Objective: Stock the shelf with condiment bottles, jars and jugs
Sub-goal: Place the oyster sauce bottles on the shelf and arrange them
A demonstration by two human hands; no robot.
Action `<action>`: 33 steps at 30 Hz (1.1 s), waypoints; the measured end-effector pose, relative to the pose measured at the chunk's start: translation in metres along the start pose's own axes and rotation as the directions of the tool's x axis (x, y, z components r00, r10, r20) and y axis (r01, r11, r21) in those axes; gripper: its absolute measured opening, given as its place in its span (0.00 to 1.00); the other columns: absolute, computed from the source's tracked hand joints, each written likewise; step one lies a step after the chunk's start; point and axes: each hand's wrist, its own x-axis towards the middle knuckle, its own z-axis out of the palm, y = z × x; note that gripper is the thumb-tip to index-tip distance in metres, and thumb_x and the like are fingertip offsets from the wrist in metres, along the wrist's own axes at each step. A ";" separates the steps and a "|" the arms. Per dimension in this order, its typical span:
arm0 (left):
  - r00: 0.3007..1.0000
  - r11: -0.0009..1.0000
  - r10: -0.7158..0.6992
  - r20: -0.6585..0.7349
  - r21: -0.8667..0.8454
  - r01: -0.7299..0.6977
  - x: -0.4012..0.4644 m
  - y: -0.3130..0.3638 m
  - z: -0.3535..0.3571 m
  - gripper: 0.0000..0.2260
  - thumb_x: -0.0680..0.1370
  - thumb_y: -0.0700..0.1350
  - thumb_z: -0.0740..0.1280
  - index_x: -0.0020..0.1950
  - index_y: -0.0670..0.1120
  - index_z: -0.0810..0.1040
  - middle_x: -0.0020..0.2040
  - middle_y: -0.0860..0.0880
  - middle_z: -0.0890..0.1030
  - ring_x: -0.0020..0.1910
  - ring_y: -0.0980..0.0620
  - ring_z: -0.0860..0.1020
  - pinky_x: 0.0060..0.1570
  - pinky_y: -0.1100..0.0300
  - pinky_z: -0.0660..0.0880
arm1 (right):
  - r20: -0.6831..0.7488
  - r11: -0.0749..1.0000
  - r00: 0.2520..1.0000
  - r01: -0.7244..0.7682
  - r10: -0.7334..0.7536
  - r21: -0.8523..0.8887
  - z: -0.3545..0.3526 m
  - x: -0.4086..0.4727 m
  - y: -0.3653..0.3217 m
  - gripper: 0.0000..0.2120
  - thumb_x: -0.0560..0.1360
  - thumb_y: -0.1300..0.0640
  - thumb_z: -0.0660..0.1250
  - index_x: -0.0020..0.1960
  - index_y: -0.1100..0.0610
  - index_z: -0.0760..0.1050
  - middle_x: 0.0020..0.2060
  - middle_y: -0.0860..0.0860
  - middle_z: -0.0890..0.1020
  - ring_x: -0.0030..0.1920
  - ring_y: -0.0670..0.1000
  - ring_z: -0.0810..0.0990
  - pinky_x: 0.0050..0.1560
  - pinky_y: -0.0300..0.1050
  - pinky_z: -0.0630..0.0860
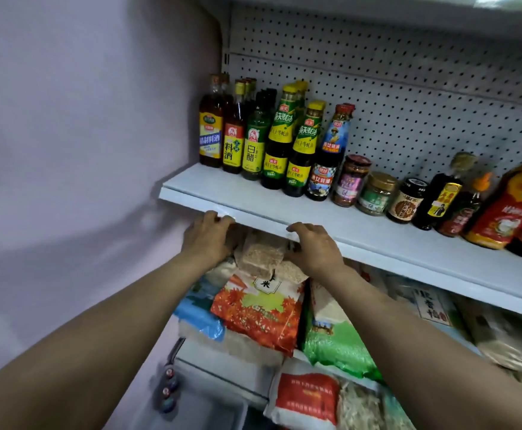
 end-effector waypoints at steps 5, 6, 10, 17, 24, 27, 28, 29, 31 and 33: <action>0.988 0.986 -0.131 0.079 0.110 0.122 -0.072 -0.021 0.014 0.32 0.73 0.50 0.73 0.74 0.54 0.64 0.74 0.43 0.63 0.69 0.40 0.64 0.63 0.48 0.69 | 0.087 0.996 0.994 0.066 -0.061 -0.064 0.032 -0.036 -0.017 0.30 0.73 0.46 0.73 0.71 0.51 0.69 0.67 0.55 0.74 0.70 0.57 0.67 0.63 0.51 0.72; 0.983 0.981 -0.154 0.100 0.133 0.141 -0.083 -0.028 0.016 0.32 0.73 0.50 0.73 0.74 0.54 0.64 0.73 0.43 0.63 0.69 0.40 0.64 0.63 0.48 0.69 | 0.098 0.995 0.993 0.073 -0.067 -0.063 0.040 -0.043 -0.023 0.30 0.72 0.46 0.73 0.71 0.50 0.69 0.68 0.55 0.74 0.70 0.57 0.68 0.63 0.51 0.71; 0.966 0.972 -0.211 0.151 0.135 0.191 -0.114 -0.058 0.021 0.33 0.72 0.48 0.74 0.74 0.53 0.64 0.73 0.43 0.63 0.70 0.40 0.63 0.61 0.47 0.71 | 0.180 0.995 0.979 0.100 -0.098 0.000 0.069 -0.061 -0.049 0.28 0.72 0.48 0.73 0.69 0.52 0.69 0.66 0.56 0.75 0.67 0.57 0.70 0.61 0.48 0.71; 0.940 0.966 -0.258 0.223 0.064 0.250 -0.132 -0.119 0.041 0.33 0.73 0.47 0.75 0.74 0.49 0.64 0.73 0.43 0.63 0.70 0.42 0.65 0.62 0.47 0.73 | 0.289 0.996 0.953 0.082 -0.091 0.043 0.113 -0.054 -0.093 0.29 0.72 0.50 0.73 0.70 0.53 0.69 0.65 0.57 0.76 0.65 0.60 0.73 0.60 0.48 0.71; 0.892 0.960 -0.270 0.363 0.026 0.280 -0.115 -0.193 0.081 0.35 0.74 0.48 0.74 0.76 0.48 0.61 0.74 0.43 0.63 0.70 0.42 0.65 0.64 0.49 0.70 | 0.420 0.999 0.907 -0.020 0.001 0.041 0.180 -0.032 -0.125 0.29 0.73 0.48 0.72 0.71 0.53 0.68 0.65 0.57 0.75 0.65 0.59 0.74 0.60 0.48 0.72; 0.867 0.956 -0.267 0.422 0.002 0.294 -0.103 -0.221 0.108 0.33 0.75 0.49 0.73 0.76 0.48 0.61 0.74 0.44 0.64 0.71 0.43 0.65 0.66 0.49 0.69 | 0.472 0.998 0.881 -0.058 0.034 0.036 0.218 -0.027 -0.127 0.29 0.75 0.48 0.71 0.72 0.53 0.68 0.66 0.56 0.75 0.65 0.58 0.73 0.61 0.47 0.70; 0.862 0.955 -0.269 0.431 0.001 0.297 -0.100 -0.228 0.117 0.33 0.75 0.50 0.72 0.76 0.48 0.61 0.74 0.44 0.64 0.71 0.43 0.65 0.66 0.49 0.68 | 0.487 0.997 0.872 -0.068 0.044 0.032 0.230 -0.026 -0.127 0.28 0.75 0.48 0.71 0.72 0.52 0.67 0.67 0.55 0.74 0.66 0.58 0.72 0.62 0.47 0.70; 0.849 0.950 -0.279 0.449 0.002 0.311 -0.100 -0.237 0.130 0.32 0.76 0.50 0.72 0.76 0.48 0.62 0.73 0.44 0.65 0.71 0.43 0.65 0.67 0.49 0.68 | 0.511 0.996 0.858 -0.080 0.053 0.030 0.246 -0.025 -0.125 0.28 0.76 0.47 0.70 0.73 0.52 0.67 0.68 0.55 0.73 0.68 0.57 0.72 0.63 0.47 0.69; 0.824 0.940 -0.293 0.484 -0.012 0.342 -0.104 -0.248 0.154 0.31 0.76 0.50 0.71 0.76 0.49 0.62 0.73 0.45 0.66 0.71 0.44 0.66 0.67 0.51 0.67 | 0.559 0.995 0.827 -0.096 0.060 0.036 0.274 -0.029 -0.121 0.27 0.77 0.47 0.69 0.72 0.52 0.66 0.69 0.55 0.72 0.69 0.56 0.70 0.64 0.47 0.69; 0.795 0.929 -0.297 0.530 -0.034 0.369 -0.109 -0.259 0.182 0.30 0.76 0.50 0.71 0.75 0.49 0.63 0.72 0.45 0.68 0.70 0.45 0.66 0.68 0.52 0.65 | 0.615 0.992 0.786 -0.112 0.058 0.050 0.306 -0.033 -0.115 0.26 0.78 0.46 0.67 0.72 0.52 0.66 0.69 0.54 0.72 0.70 0.55 0.69 0.64 0.46 0.68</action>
